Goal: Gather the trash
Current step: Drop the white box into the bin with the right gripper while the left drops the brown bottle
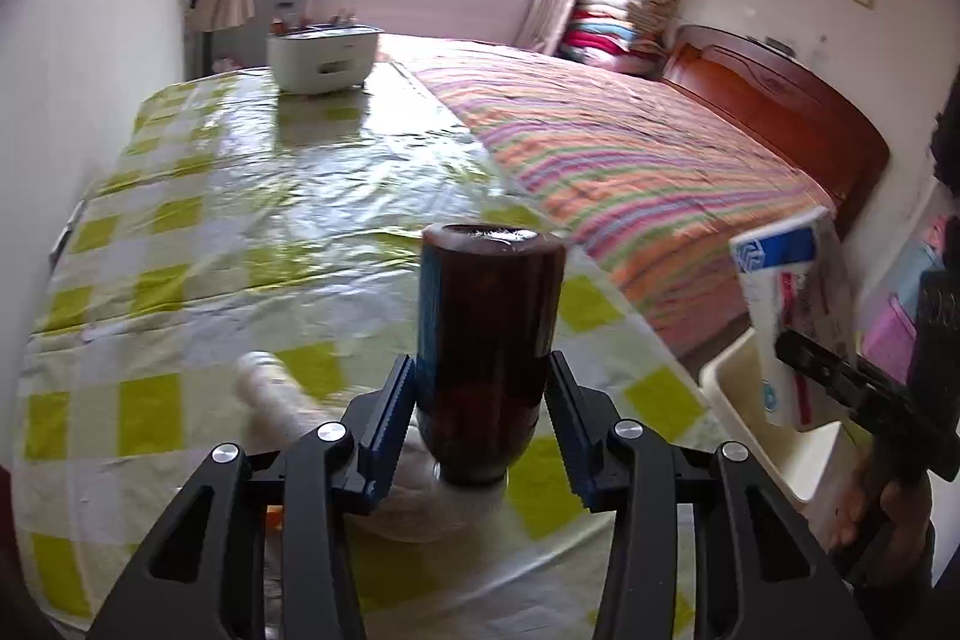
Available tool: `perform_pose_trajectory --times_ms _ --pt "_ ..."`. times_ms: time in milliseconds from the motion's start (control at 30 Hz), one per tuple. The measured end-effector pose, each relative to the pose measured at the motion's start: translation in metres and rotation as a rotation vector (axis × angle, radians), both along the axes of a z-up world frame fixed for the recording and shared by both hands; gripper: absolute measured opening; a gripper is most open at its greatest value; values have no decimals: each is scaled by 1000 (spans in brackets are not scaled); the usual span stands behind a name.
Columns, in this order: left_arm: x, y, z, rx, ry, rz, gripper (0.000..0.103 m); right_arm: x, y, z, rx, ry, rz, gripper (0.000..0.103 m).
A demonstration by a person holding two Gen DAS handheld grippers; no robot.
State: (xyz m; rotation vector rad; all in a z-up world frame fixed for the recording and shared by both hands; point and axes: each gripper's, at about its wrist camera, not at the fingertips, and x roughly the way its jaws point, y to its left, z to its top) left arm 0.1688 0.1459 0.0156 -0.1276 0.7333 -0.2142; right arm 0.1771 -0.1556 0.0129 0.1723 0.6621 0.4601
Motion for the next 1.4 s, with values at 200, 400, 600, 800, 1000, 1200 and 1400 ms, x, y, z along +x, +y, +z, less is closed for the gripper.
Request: perform_pose_trajectory --times_ms 200,400,600,800,1000,1200,1400 --pt "2 -38 -4 8 4 -74 42 -2 -16 -3 -5 1 -29 46" --pt "0 -74 2 18 -9 -136 42 -7 -38 -3 1 -3 -68 46" --pt "-4 -109 3 38 -10 -188 42 -10 -60 -8 4 6 -110 46" --pt "-6 -142 -2 67 2 -243 42 -15 -88 -16 -1 24 -175 46" --pt "-12 -169 -4 95 0 -289 42 -20 -112 -22 -18 27 -243 47" --pt "-17 -190 -8 118 5 -330 42 -19 -117 -27 -38 40 -277 50" --pt "-21 -200 -10 131 9 -352 42 -24 -121 -22 -37 21 -313 79"
